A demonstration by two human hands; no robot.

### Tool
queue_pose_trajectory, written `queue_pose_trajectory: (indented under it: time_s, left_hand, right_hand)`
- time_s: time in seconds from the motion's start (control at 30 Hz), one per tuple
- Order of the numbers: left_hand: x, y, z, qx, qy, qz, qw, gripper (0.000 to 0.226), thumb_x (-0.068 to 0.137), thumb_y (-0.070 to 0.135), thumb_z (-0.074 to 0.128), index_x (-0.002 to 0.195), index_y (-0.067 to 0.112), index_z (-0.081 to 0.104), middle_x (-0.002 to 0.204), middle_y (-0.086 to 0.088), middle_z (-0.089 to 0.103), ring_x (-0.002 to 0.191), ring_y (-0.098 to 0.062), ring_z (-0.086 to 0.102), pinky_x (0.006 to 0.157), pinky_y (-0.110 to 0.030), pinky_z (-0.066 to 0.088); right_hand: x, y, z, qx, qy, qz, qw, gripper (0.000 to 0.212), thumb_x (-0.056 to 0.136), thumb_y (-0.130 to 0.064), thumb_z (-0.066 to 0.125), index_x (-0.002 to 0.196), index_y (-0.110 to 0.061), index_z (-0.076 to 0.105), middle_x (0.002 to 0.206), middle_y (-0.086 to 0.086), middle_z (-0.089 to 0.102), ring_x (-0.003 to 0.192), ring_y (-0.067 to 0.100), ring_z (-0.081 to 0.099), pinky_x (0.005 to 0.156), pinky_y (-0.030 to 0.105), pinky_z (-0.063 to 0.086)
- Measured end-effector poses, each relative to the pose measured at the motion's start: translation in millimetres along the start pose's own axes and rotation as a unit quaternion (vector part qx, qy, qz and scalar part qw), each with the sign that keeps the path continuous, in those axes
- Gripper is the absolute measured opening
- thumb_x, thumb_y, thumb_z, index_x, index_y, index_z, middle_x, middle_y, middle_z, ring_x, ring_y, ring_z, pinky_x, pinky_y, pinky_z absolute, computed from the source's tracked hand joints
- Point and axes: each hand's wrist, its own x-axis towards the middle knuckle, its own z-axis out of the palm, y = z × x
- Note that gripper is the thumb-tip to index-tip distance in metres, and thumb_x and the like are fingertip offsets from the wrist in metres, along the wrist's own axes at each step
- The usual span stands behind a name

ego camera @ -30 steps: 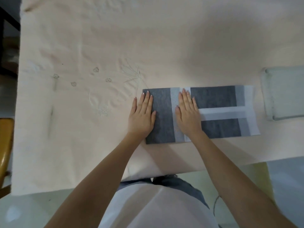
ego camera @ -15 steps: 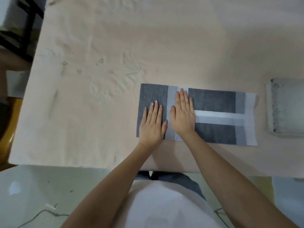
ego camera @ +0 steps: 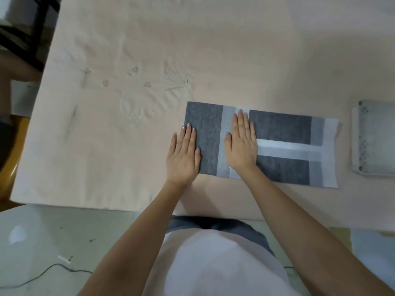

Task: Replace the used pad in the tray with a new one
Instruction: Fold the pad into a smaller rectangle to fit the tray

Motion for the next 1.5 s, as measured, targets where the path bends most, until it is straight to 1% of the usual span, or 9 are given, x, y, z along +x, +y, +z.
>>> queue_pose_trajectory:
  time_s: [0.13, 0.27, 0.4, 0.6, 1.03, 1.2, 1.3, 1.37, 1.5]
  left_hand:
    - [1, -1, 3, -0.002, -0.002, -0.008, 1.000, 0.052, 0.099, 0.025, 0.027, 0.144, -0.001, 0.035, 0.153, -0.014, 0.030, 0.144, -0.025, 0.022, 0.118, -0.044, 0.018]
    - [2, -2, 6, -0.004, 0.002, -0.004, 1.000, 0.051, 0.099, 0.024, 0.026, 0.142, -0.002, 0.038, 0.151, -0.016, 0.032, 0.143, -0.027, 0.025, 0.117, -0.044, 0.021]
    - [2, -2, 7, -0.012, 0.016, -0.004, 1.000, 0.052, 0.101, 0.025, 0.020, 0.139, -0.004, 0.041, 0.148, -0.019, 0.038, 0.140, -0.028, 0.032, 0.116, -0.044, 0.023]
    - [2, -3, 7, 0.011, 0.021, 0.010, 1.000, 0.049, 0.098, 0.021, 0.034, 0.141, -0.004, 0.039, 0.148, -0.019, 0.036, 0.140, -0.028, 0.031, 0.116, -0.045, 0.023]
    - [4, -3, 5, 0.003, 0.000, 0.008, 1.000, 0.050, 0.098, 0.022, 0.031, 0.141, -0.002, 0.038, 0.149, -0.018, 0.035, 0.140, -0.027, 0.031, 0.116, -0.045, 0.022]
    - [7, 5, -4, -0.036, 0.006, -0.029, 0.999, 0.053, 0.092, 0.026, 0.034, 0.138, 0.000, 0.043, 0.147, -0.014, 0.041, 0.138, -0.025, 0.035, 0.117, -0.041, 0.014]
    - [20, 26, -11, -0.037, 0.032, -0.050, 0.998, 0.054, 0.087, 0.027, 0.037, 0.133, 0.000, 0.049, 0.141, -0.016, 0.047, 0.133, -0.030, 0.042, 0.116, -0.041, 0.013]
    - [35, 52, -12, -0.053, 0.022, -0.045, 0.997, 0.052, 0.084, 0.023, 0.045, 0.132, 0.001, 0.050, 0.139, -0.016, 0.049, 0.130, -0.032, 0.044, 0.113, -0.043, 0.023]
    - [73, 124, -7, -0.081, -0.032, 0.027, 0.996, 0.041, 0.080, 0.016, 0.048, 0.115, -0.001, 0.059, 0.117, -0.020, 0.060, 0.104, -0.039, 0.057, 0.085, -0.044, 0.048]
  right_hand:
    - [-6, -19, -8, -0.051, 0.053, -0.016, 0.997, 0.056, 0.098, -0.028, 0.018, 0.145, 0.002, 0.029, 0.153, 0.017, 0.026, 0.144, 0.026, 0.022, 0.118, 0.042, 0.014]
    - [-32, -58, 2, -0.007, 0.047, -0.111, 0.993, 0.053, 0.099, -0.028, 0.025, 0.144, -0.001, 0.027, 0.153, 0.015, 0.028, 0.143, 0.027, 0.022, 0.116, 0.046, 0.021]
    - [-37, -57, 11, 0.033, 0.014, -0.083, 0.996, 0.052, 0.099, -0.028, 0.027, 0.143, -0.003, 0.035, 0.151, 0.013, 0.032, 0.143, 0.024, 0.026, 0.117, 0.042, 0.019]
    - [-37, -30, 7, -0.005, -0.008, -0.113, 0.994, 0.055, 0.098, -0.029, 0.029, 0.146, -0.003, 0.027, 0.155, 0.014, 0.024, 0.145, 0.024, 0.020, 0.119, 0.041, 0.014]
    - [-47, -7, -4, -0.002, -0.043, -0.076, 0.996, 0.057, 0.101, -0.034, 0.017, 0.150, -0.005, 0.018, 0.158, 0.010, 0.014, 0.147, 0.021, 0.009, 0.119, 0.042, 0.013]
    - [-48, -3, -18, 0.066, -0.031, -0.079, 0.994, 0.054, 0.099, -0.031, 0.022, 0.146, -0.005, 0.032, 0.155, 0.009, 0.025, 0.145, 0.019, 0.017, 0.119, 0.041, 0.017]
    - [-58, 14, -29, 0.095, 0.033, -0.033, 0.994, 0.049, 0.090, -0.022, 0.035, 0.133, -0.003, 0.050, 0.146, 0.014, 0.042, 0.137, 0.025, 0.037, 0.114, 0.040, 0.027]
    - [-66, 34, -37, 0.092, 0.078, 0.038, 0.992, 0.045, 0.084, -0.018, 0.039, 0.122, -0.002, 0.058, 0.136, 0.016, 0.052, 0.125, 0.030, 0.051, 0.104, 0.042, 0.038]
    - [-82, 86, -52, 0.089, 0.082, 0.193, 0.974, 0.048, 0.077, -0.008, 0.064, 0.122, 0.003, 0.055, 0.135, 0.022, 0.051, 0.119, 0.038, 0.052, 0.099, 0.046, 0.041]
